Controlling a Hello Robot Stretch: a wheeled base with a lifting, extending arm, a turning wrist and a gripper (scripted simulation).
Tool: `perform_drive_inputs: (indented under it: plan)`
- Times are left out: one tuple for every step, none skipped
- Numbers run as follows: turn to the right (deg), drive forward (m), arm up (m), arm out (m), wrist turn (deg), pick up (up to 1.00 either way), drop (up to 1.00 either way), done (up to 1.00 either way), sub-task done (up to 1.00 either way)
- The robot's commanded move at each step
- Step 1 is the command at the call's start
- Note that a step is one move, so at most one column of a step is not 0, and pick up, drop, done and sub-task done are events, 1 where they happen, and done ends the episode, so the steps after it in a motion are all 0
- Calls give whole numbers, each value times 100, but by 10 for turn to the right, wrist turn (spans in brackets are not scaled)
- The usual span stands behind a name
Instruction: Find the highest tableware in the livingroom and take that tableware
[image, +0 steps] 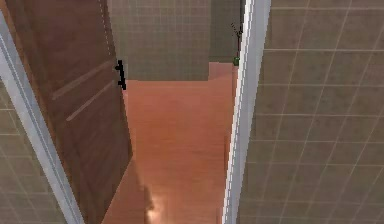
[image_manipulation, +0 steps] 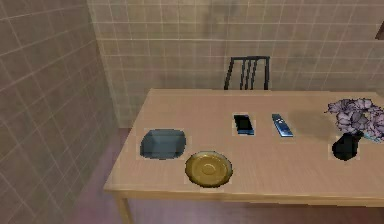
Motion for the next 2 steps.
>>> perform_drive_inputs:
  plan:
    - [0, 35, 0, 0, 0, 0, 0, 0, 0]
    - [150, 0, 0, 0, 0, 0, 0, 0, 0]
